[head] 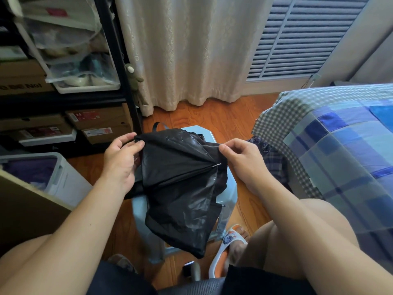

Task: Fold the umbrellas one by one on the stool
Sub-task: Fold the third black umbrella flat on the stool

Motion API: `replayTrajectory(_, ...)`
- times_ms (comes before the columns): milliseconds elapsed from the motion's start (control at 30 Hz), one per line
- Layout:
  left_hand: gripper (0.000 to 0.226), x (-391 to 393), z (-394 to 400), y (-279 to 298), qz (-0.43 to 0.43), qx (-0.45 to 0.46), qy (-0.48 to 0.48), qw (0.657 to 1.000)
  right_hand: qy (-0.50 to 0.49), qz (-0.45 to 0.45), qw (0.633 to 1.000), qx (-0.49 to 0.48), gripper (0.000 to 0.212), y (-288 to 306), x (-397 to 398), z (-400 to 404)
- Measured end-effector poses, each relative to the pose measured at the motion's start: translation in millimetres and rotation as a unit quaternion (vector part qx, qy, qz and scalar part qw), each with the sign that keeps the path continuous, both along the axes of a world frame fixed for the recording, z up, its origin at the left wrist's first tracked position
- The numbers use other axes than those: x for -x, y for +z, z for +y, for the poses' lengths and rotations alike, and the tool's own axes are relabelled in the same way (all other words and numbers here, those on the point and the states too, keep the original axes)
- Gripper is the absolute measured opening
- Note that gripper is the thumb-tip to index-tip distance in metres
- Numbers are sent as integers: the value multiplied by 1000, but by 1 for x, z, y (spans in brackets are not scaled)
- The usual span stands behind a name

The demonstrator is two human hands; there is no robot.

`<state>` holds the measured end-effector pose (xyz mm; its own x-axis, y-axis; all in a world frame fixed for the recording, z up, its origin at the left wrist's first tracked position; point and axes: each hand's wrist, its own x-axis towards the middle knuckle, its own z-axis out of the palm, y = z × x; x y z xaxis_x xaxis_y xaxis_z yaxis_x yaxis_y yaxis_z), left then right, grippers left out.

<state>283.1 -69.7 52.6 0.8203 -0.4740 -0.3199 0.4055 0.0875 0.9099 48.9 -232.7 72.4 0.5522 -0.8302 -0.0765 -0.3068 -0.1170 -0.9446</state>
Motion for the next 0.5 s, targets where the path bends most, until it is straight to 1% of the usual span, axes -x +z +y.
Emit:
replayTrajectory(167,31,-5,0,0,-27,9,-4,1000,-24,9,999,25,18,-9,-12,-3)
replayTrajectory(300,31,-11,-4,0,-35,-3,-5,999,-35,71,995,56,16,-17,-24,-8)
replayTrajectory(333,30,-11,-4,-1,-33,-12,-2,999,-49,74,994,62,15,-15,-25,-8)
replayTrajectory(400,29,-11,-4,-1,-22,-30,6,999,-62,41,994,85,13,-2,-25,-3)
replayTrajectory(433,28,-11,-4,-1,-16,-33,8,999,-42,28,993,111,18,6,-26,-2)
replayTrajectory(467,27,-11,-5,0,-10,-28,9,1000,3,41,989,146,28,16,-29,-1)
replayTrajectory(500,27,-9,-8,0,-3,-17,7,1000,64,85,978,179,40,26,-33,-2)
